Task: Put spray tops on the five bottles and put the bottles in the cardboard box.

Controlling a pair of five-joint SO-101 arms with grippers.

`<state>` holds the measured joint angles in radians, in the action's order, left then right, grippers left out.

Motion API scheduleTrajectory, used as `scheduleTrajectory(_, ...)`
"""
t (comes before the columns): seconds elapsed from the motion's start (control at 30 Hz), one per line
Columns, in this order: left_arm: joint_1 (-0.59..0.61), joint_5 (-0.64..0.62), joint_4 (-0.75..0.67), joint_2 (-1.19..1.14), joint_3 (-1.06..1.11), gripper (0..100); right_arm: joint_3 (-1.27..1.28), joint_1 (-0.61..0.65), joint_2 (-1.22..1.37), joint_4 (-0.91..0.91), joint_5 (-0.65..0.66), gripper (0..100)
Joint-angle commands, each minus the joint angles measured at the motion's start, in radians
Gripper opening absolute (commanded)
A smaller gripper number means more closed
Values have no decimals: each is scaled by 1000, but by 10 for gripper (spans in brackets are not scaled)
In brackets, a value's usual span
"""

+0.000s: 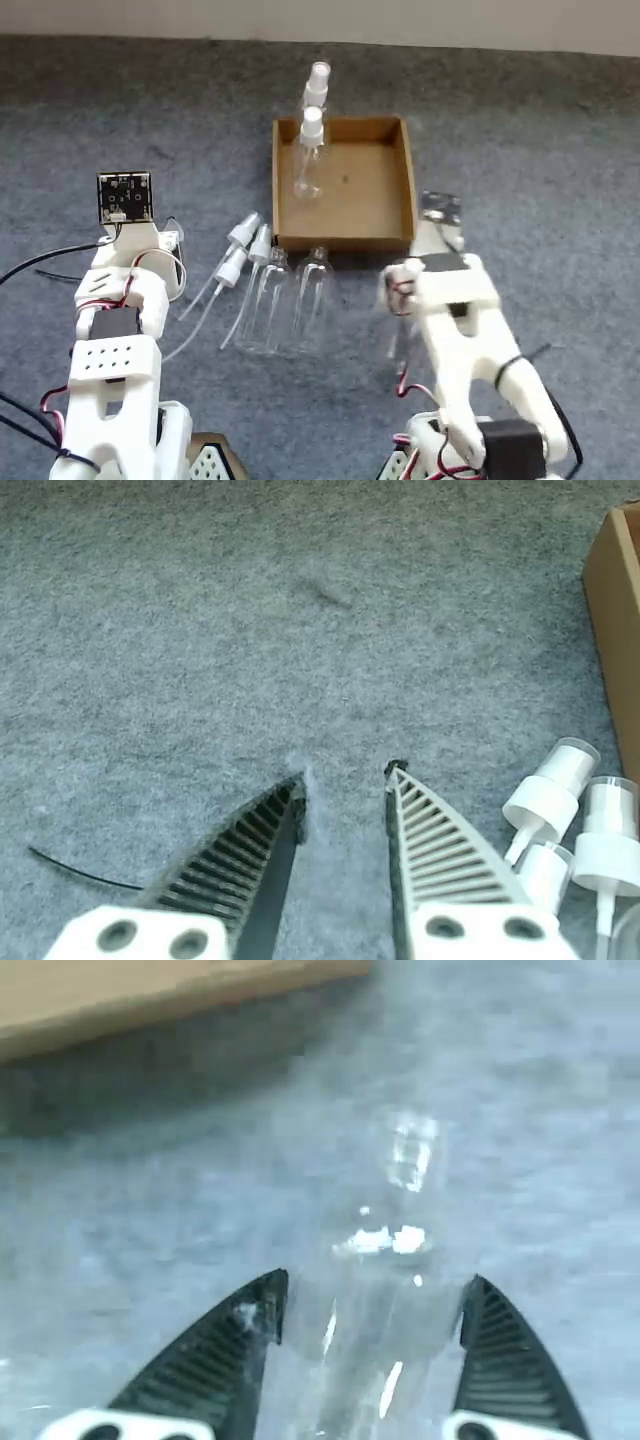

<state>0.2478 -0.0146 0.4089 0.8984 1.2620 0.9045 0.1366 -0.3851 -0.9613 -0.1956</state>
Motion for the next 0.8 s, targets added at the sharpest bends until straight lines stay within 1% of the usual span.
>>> scheduleTrajectory(0.0, -15, -8, -15, 5, -4, 127, 28, -234, -113, -4, 463, 229)
scheduleTrajectory(0.03, -15, -8, -15, 5, -4, 127, 41, -288, -130, 5, 545, 229)
scheduleTrajectory(0.07, -15, -8, -15, 5, -4, 127, 53, -341, -147, 16, 589, 228)
scheduleTrajectory(0.13, -15, -8, -14, 5, -4, 127, 56, -458, -159, 21, 626, 217)
scheduleTrajectory(0.2, -15, -8, -14, 5, -4, 127, 36, -553, -147, 25, 703, 164)
scheduleTrajectory(0.27, -15, -8, -14, 5, -4, 127, -8, -607, -114, 42, 792, 109)
scheduleTrajectory(0.3, -15, -8, -12, 5, -4, 127, -35, -621, -88, 45, 836, 93)
scheduleTrajectory(0.4, -15, -8, -12, 5, -4, 127, -111, -656, 15, 45, 922, 90)
scheduleTrajectory(0.53, -24, -8, -12, 5, -4, 127, -229, -685, 154, 44, 968, 94)
scheduleTrajectory(0.6, -38, -8, -12, 5, -2, 127, -263, -688, 188, 44, 968, 121)
scheduleTrajectory(0.77, -47, -8, -12, 5, 1, 126, -294, -680, 193, 12, 967, 237)
